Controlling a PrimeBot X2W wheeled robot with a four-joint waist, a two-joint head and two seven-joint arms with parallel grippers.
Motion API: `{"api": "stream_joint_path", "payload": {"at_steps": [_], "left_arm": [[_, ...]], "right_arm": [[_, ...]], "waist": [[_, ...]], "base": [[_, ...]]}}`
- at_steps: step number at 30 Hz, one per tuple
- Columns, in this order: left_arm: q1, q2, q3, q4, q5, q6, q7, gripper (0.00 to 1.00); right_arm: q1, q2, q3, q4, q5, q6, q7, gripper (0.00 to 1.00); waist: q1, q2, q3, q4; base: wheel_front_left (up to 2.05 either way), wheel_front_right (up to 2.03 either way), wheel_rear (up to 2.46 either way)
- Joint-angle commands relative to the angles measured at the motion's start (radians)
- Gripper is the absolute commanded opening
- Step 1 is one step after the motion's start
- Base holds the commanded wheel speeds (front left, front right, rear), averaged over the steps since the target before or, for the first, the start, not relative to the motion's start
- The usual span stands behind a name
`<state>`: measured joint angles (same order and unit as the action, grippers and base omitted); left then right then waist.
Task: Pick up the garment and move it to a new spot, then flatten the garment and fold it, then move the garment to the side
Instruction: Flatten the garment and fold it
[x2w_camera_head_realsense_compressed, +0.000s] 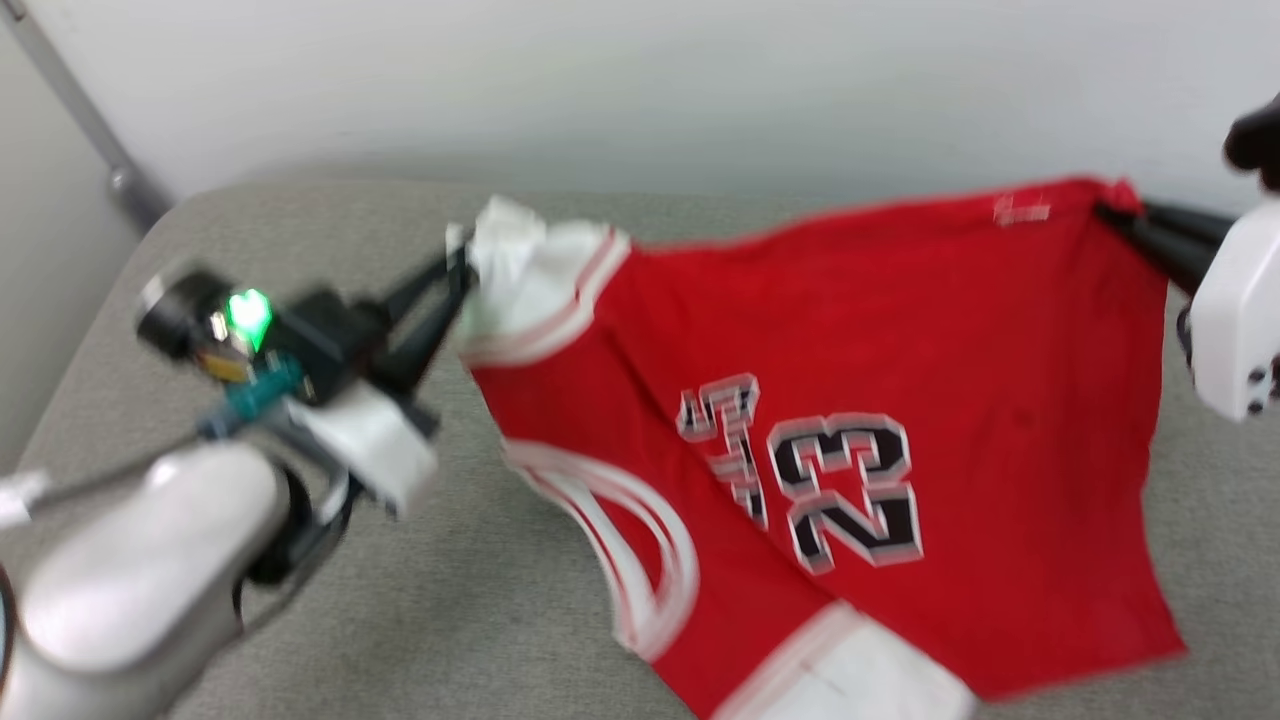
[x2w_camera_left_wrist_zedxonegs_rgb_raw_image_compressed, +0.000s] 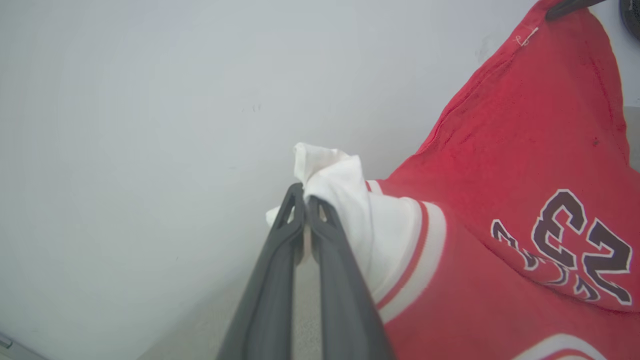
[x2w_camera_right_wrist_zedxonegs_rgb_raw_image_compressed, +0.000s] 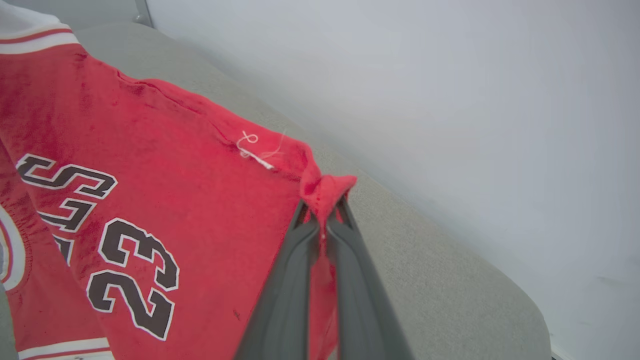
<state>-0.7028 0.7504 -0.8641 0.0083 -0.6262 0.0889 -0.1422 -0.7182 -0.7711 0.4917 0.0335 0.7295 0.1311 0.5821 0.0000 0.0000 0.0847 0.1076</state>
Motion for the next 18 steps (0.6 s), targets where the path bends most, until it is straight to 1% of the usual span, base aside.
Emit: {"api": "stream_joint_path", "payload": {"at_steps": [1, 5, 9, 15, 18], "left_arm": [[-0.027, -0.005, 0.008, 0.005, 0.004, -0.003, 0.002, 0.0], [-0.178, -0.045, 0.043, 0.053, 0.011, -0.038, 0.02, 0.0], [-0.359, -0.078, 0.072, 0.123, 0.043, -0.074, 0.04, 0.0], [-0.655, -0.128, 0.113, 0.249, 0.101, -0.13, 0.046, 0.0], [-0.798, -0.15, 0.134, 0.323, 0.127, -0.146, 0.04, 0.0]], "right_arm": [[-0.016, 0.011, -0.01, -0.002, -0.009, -0.001, -0.004, 0.0], [-0.081, 0.066, -0.081, 0.009, -0.06, -0.001, -0.021, 0.0], [-0.198, 0.119, -0.14, 0.03, -0.125, -0.001, -0.027, 0.0], [-0.439, 0.201, -0.205, 0.097, -0.237, -0.001, -0.028, 0.0], [-0.571, 0.242, -0.231, 0.151, -0.295, -0.001, -0.045, 0.0]], "waist": [[0.0, 0.0, 0.0, -0.011], [0.0, 0.0, 0.034, -0.031], [0.0, 0.0, 0.108, -0.048], [0.0, 0.0, 0.268, -0.063], [0.0, 0.0, 0.342, -0.07]], "base": [[0.0, 0.0, 0.0], [0.0, 0.0, 0.0], [0.0, 0.0, 0.0], [0.0, 0.0, 0.0], [0.0, 0.0, 0.0]]}}
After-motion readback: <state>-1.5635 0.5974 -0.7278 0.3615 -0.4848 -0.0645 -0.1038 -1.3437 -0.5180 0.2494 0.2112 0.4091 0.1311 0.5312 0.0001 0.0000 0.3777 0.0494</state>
